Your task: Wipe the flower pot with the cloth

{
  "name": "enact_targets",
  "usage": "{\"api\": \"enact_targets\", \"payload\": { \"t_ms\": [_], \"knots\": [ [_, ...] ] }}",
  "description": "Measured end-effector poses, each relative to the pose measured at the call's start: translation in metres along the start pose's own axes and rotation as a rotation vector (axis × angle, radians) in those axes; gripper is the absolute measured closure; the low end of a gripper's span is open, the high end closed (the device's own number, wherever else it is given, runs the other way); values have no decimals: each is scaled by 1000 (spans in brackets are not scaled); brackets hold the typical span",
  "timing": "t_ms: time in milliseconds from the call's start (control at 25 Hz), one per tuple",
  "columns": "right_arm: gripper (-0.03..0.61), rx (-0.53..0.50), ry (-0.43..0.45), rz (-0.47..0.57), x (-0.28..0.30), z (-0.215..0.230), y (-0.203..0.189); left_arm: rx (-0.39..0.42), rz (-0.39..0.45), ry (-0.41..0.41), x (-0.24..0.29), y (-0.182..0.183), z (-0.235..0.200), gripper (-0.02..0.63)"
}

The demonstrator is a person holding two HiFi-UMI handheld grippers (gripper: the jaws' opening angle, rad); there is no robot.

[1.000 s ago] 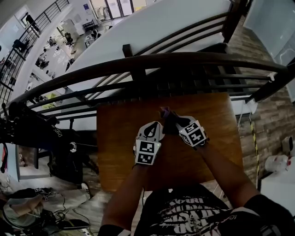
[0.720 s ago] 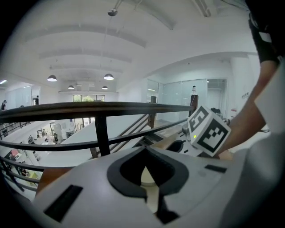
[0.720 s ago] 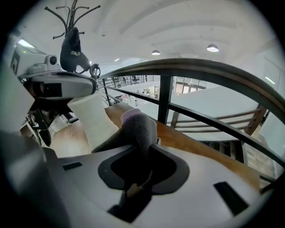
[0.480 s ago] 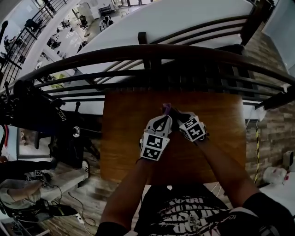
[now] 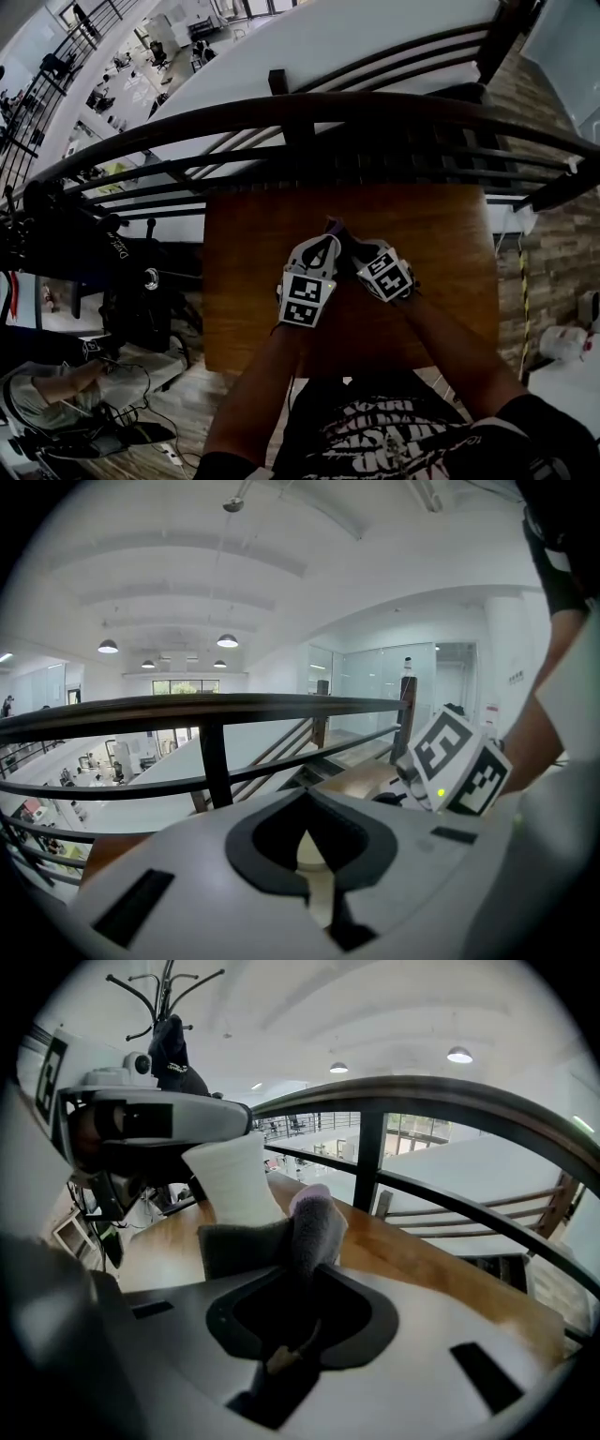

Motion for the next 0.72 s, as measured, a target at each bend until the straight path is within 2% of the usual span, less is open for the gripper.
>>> {"api": "enact_targets", "payload": {
  "t_ms": [720],
  "knots": [
    [512,56,-8,-9,-15,-30,-24,29,-37,-53,0,-3,-1,615]
  ]
}}
Point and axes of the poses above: the fingertips, and each gripper's own axes: x forward along the fingers, z to its right, y out of its top, the point moved 6 cm from there along -x, backward along the fingers, and after that the axes turned 1 degree about z, right-handed, at the moved point
